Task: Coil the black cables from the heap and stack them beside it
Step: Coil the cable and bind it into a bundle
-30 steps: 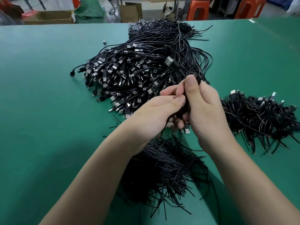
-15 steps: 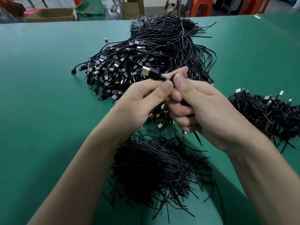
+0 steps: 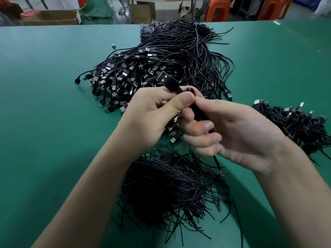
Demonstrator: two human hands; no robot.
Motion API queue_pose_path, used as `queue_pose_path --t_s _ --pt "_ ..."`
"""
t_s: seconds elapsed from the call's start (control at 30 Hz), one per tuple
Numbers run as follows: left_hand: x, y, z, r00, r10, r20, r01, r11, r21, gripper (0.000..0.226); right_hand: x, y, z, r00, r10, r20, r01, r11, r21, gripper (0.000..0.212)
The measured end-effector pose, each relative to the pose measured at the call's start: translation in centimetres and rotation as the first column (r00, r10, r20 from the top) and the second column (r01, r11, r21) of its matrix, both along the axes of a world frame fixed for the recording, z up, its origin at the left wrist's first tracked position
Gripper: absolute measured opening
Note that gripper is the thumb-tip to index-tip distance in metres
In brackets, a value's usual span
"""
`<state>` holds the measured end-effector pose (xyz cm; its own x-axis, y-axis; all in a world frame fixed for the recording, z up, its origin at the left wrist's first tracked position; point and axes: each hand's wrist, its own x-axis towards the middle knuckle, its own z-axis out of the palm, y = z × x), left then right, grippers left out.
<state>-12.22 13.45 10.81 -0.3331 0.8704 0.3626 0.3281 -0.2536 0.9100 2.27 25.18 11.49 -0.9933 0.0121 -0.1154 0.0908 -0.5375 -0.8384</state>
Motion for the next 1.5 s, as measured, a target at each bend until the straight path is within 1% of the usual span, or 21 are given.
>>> queue_pose_path --t_s 0.1,0.2,0.3,0.37,0.43,0.47,0.53,0.63,0.67,0.7,0.77,0.87,0.93,0.97,1.0,1.07,1.13,1.2,1.3,1.4,1.5 --pt "0.4 0.2 0.1 0.998 0.054 0.015 -0.054 0.998 0.01 0.036 0.0 0.2 -0.3 1.0 -0.025 -0.012 0.025 0.999 -0.035 0.02" --pt "0.4 0.3 -0.1 0.996 0.078 0.039 -0.079 0.996 0.031 0.032 0.0 0.1 -0.7 0.997 -0.065 -0.051 0.067 0.997 0.029 0.025" --pt "0.4 0.3 -0.4 0.992 0.111 0.068 -0.115 0.992 0.057 0.021 0.0 -0.2 -0.9 0.985 -0.172 -0.009 0.17 0.961 0.22 0.03" --pt "0.6 0.4 -0.6 0.983 0.174 0.051 -0.178 0.981 0.081 0.018 -0.3 -0.4 -1.0 0.961 -0.277 0.007 0.248 0.869 0.429 0.034" --pt "0.7 0.7 -0.8 0.973 0.219 0.078 -0.224 0.972 0.075 0.017 -0.6 -0.9 -1.0 0.932 -0.356 -0.066 0.314 0.703 0.638 0.034" --pt "0.8 0.8 -1.0 0.967 0.233 0.099 -0.24 0.968 0.068 0.017 -0.8 -1.2 -0.9 0.918 -0.379 -0.115 0.334 0.584 0.74 0.032" --pt "0.8 1.0 -1.4 0.956 0.265 0.122 -0.274 0.96 0.06 0.017 -1.0 -1.7 -0.8 0.886 -0.422 -0.192 0.333 0.291 0.897 0.031" --pt "0.7 1.1 -1.8 0.945 0.302 0.129 -0.312 0.948 0.064 0.019 -1.4 -2.4 -1.0 0.842 -0.488 -0.229 0.192 -0.126 0.973 0.037" --pt "0.7 1.1 -1.8 0.942 0.311 0.125 -0.32 0.946 0.056 0.02 -1.5 -2.6 -1.0 0.836 -0.494 -0.239 0.151 -0.212 0.966 0.039" --pt "0.7 1.1 -1.9 0.94 0.32 0.118 -0.327 0.944 0.044 0.02 -1.7 -2.7 -1.0 0.836 -0.49 -0.248 0.132 -0.26 0.957 0.039" --pt "0.6 1.1 -2.0 0.938 0.333 0.095 -0.336 0.942 0.018 0.022 -1.7 -2.8 -1.0 0.844 -0.473 -0.254 0.131 -0.277 0.952 0.038" --pt "0.5 1.0 -1.8 0.954 0.297 0.04 -0.294 0.953 -0.071 0.028 -1.6 -2.3 -1.1 0.836 -0.47 -0.282 0.175 -0.257 0.95 0.037" --pt "0.2 0.6 -1.4 0.971 0.234 -0.042 -0.238 0.955 -0.176 0.03 -1.5 -1.9 -0.9 0.807 -0.495 -0.322 0.246 -0.213 0.945 0.038" --pt "0.0 0.5 -1.3 0.975 0.183 -0.126 -0.212 0.938 -0.274 0.03 -1.3 -1.6 -0.8 0.791 -0.512 -0.335 0.279 -0.185 0.942 0.039" --pt "-0.2 0.4 -1.1 0.964 0.101 -0.246 -0.196 0.895 -0.401 0.03 -1.2 -1.3 -0.7 0.778 -0.529 -0.34 0.302 -0.16 0.94 0.04" --pt "0.0 0.4 -1.1 0.883 -0.119 -0.455 -0.225 0.743 -0.63 0.036 -0.9 -0.7 -0.6 0.767 -0.551 -0.329 0.316 -0.122 0.941 0.044" --pt "0.6 0.6 -1.0 0.789 -0.261 -0.557 -0.324 0.592 -0.737 0.041 -0.7 -0.3 -0.6 0.768 -0.559 -0.313 0.32 -0.089 0.943 0.047" --pt "1.2 0.9 -0.9 0.718 -0.339 -0.608 -0.421 0.484 -0.767 0.043 -0.6 -0.2 -0.5 0.775 -0.56 -0.294 0.316 -0.061 0.947 0.048" --pt "1.9 1.2 -0.6 0.707 -0.391 -0.59 -0.443 0.405 -0.8 0.038 -0.5 -0.2 -0.4 0.79 -0.55 -0.272 0.315 -0.017 0.949 0.047" --pt "2.2 1.2 -0.7 0.696 -0.4 -0.597 -0.452 0.402 -0.796 0.031 -0.4 -0.2 -0.2 0.797 -0.541 -0.269 0.324 0.008 0.946 0.045" --pt "1.9 1.0 -0.8 0.666 -0.333 -0.668 -0.499 0.467 -0.73 0.028 -0.2 -0.1 -0.2 0.794 -0.54 -0.278 0.345 0.024 0.938 0.046"
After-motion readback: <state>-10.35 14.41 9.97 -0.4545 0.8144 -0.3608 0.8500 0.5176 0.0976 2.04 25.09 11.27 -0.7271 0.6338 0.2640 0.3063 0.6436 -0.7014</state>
